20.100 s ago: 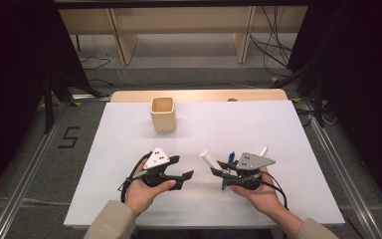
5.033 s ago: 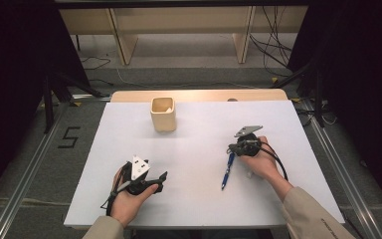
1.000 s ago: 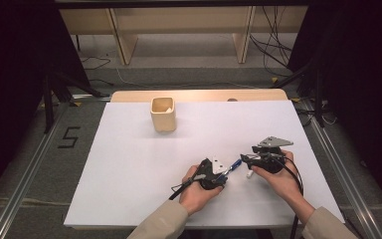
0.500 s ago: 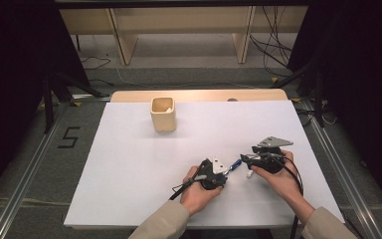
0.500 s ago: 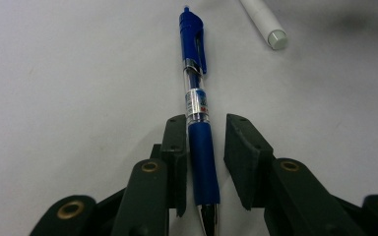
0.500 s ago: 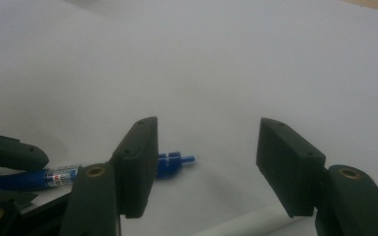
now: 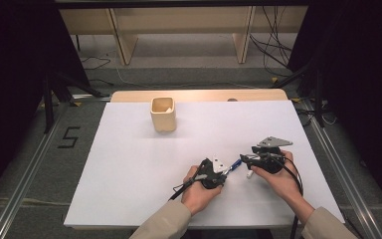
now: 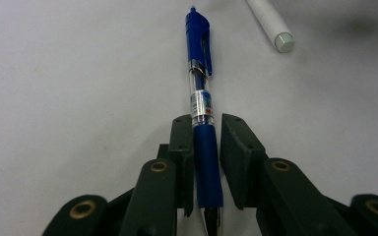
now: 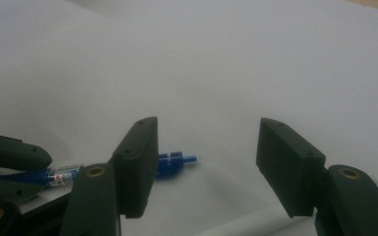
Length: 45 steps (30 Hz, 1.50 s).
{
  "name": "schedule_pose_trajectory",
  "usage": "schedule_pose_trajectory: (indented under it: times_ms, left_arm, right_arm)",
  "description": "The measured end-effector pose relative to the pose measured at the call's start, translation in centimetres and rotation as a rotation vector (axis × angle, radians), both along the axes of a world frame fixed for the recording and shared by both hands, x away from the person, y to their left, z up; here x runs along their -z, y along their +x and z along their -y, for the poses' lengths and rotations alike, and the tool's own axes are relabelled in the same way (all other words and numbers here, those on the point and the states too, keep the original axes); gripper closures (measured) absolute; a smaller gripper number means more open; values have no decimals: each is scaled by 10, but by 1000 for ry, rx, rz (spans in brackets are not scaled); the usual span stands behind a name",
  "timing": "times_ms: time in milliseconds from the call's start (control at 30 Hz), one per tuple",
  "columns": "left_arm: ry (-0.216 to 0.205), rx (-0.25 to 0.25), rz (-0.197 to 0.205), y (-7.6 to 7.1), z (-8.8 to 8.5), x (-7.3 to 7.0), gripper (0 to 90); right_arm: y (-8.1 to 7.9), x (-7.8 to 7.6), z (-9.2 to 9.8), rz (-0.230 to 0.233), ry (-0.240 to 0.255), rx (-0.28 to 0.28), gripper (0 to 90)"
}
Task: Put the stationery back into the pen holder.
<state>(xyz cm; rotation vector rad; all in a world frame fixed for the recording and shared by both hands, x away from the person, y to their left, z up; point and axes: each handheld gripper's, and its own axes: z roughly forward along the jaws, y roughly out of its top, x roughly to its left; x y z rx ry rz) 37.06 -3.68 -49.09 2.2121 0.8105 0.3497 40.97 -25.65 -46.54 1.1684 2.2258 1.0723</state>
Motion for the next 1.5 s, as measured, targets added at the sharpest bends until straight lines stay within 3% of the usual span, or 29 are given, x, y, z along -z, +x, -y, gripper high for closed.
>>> schedule_pose_trajectory:
  times_ms: [1133,1500]
  left_arm:
    - [16,-20,44,-6,3,2,796]
    - [-9,-43,48,-5,0,2,800]
  right_arm:
    - [0,0,0,-3,3,3,421]
    - [0,-1,1,3,18,20,388]
